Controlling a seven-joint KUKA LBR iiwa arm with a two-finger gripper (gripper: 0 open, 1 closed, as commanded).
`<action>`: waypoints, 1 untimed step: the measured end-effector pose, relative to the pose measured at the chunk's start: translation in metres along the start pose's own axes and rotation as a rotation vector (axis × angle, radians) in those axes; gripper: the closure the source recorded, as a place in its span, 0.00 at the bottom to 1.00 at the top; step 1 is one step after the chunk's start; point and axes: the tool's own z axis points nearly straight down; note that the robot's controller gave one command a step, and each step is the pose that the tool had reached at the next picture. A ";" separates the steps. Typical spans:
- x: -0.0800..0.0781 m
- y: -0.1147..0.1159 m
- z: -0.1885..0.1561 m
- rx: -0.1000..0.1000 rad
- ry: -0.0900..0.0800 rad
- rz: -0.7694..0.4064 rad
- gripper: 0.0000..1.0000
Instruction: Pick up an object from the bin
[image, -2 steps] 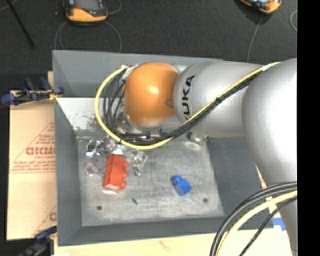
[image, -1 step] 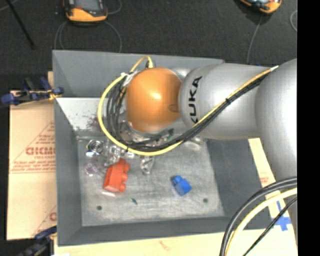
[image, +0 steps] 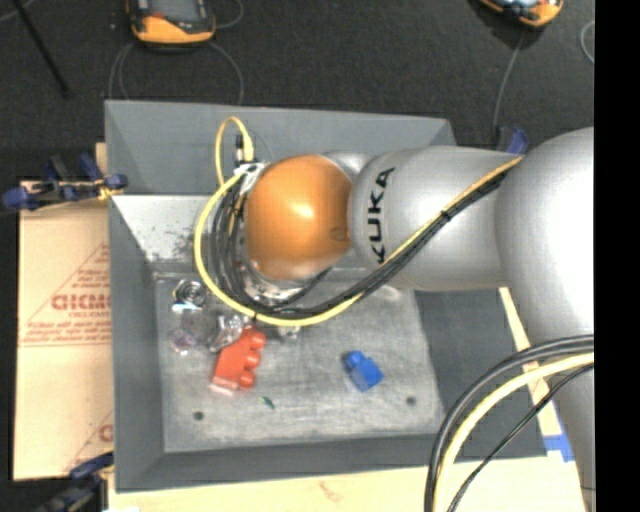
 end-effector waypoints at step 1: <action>0.000 -0.003 -0.003 -0.003 -0.001 0.006 0.00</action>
Offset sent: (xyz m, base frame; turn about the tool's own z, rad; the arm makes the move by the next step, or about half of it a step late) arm 0.0000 0.0000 0.0000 0.0000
